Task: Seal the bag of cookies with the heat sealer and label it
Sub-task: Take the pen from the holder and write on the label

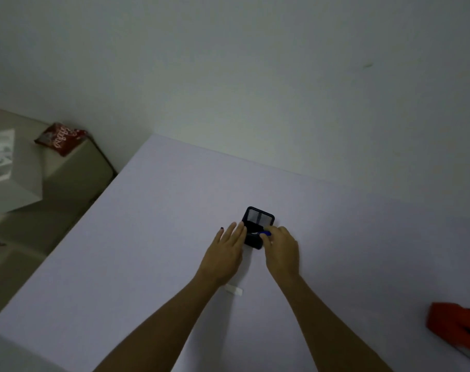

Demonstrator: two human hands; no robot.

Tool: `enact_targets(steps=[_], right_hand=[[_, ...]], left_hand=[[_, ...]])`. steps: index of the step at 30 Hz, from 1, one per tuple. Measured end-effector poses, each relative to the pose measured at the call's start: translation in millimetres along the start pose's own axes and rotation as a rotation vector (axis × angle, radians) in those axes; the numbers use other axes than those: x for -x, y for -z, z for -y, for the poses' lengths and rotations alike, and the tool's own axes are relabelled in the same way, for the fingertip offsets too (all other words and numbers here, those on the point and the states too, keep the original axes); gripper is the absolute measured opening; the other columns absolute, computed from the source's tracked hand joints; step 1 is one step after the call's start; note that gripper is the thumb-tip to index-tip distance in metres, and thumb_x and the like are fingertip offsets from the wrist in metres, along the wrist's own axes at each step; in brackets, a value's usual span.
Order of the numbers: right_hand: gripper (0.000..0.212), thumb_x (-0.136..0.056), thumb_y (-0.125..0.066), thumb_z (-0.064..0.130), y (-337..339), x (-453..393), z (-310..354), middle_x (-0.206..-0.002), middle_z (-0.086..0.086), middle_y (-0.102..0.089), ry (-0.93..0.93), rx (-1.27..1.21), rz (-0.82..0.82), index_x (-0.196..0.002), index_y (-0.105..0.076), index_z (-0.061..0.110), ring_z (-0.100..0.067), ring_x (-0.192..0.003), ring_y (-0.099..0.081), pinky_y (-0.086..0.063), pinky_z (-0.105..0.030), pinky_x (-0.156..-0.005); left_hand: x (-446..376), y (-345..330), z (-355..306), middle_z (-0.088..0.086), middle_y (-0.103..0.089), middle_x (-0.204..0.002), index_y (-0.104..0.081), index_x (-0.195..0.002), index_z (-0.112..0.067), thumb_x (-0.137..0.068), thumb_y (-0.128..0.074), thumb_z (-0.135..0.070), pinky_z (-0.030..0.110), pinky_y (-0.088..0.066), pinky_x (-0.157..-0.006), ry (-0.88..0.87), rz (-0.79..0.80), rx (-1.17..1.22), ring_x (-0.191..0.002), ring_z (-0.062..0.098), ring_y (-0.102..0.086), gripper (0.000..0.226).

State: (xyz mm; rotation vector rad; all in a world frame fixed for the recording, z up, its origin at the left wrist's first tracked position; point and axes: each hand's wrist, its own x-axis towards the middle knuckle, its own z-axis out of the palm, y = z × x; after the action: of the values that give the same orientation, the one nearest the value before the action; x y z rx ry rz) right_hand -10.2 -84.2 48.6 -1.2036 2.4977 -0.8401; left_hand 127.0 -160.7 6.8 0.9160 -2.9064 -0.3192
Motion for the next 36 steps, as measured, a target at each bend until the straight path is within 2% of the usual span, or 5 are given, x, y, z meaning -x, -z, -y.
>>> enact_targets(steps=[5, 9, 14, 20, 36], right_hand=[[0.01, -0.092, -0.061, 0.014, 33.8, 2.4, 29.4, -0.088, -0.009, -0.066, -0.033, -0.094, -0.198, -0.096, -0.068, 0.008, -0.02, -0.071, -0.06, -0.054, -0.04, -0.074], [0.01, -0.092, -0.062, 0.015, 88.0, 9.4, 63.9, -0.083, 0.001, -0.063, -0.135, -0.353, -0.351, -0.097, -0.069, 0.011, -0.003, -0.069, -0.056, -0.045, -0.007, -0.061], [0.01, -0.093, -0.06, 0.025, 141.6, 10.6, 98.3, -0.083, -0.007, -0.068, -0.268, -0.735, -0.348, -0.087, -0.068, 0.022, -0.019, -0.067, -0.056, -0.044, -0.028, -0.059], [0.019, -0.089, -0.067, 0.026, 169.7, 8.8, 135.0, -0.076, -0.004, -0.066, -0.279, -1.146, -0.192, -0.102, -0.063, 0.014, -0.012, -0.052, -0.046, -0.041, -0.025, -0.053], [0.019, -0.094, -0.06, 0.02, 191.3, 32.0, 139.4, -0.06, -0.004, -0.058, -0.132, -1.05, -0.11, -0.078, -0.059, 0.01, -0.013, -0.052, -0.05, -0.044, -0.024, -0.056]], left_hand=[[-10.3, 37.5, 4.6, 0.008, -0.005, -0.161, -0.01, -0.153, -0.013, -0.098, -0.035, -0.004, 0.043, 0.002, -0.119, 0.044, -0.078, 0.058, -0.149, 0.028, -0.003, 0.061], [-28.8, 92.0, 12.2, 0.008, -0.022, -0.158, -0.023, -0.151, -0.019, -0.1, -0.041, -0.011, 0.044, -0.005, -0.119, -0.024, -0.188, 0.125, -0.144, 0.023, -0.026, 0.054], [-40.7, 164.8, 9.5, 0.005, -0.071, -0.099, -0.068, -0.113, -0.014, -0.093, -0.059, -0.02, 0.028, -0.051, -0.086, -0.198, -0.318, 0.329, -0.085, 0.02, -0.066, 0.023], [-37.6, 217.7, -9.1, 0.003, -0.061, -0.095, -0.065, -0.113, -0.012, -0.098, -0.052, -0.02, 0.019, -0.039, -0.069, -0.305, -0.383, 0.381, -0.079, 0.012, -0.055, 0.021], [0.6, 257.3, -43.4, -0.007, -0.06, -0.069, -0.064, -0.087, -0.016, -0.102, -0.04, -0.026, 0.01, -0.041, -0.059, -0.337, -0.195, 0.546, -0.061, 0.004, -0.057, 0.03]])
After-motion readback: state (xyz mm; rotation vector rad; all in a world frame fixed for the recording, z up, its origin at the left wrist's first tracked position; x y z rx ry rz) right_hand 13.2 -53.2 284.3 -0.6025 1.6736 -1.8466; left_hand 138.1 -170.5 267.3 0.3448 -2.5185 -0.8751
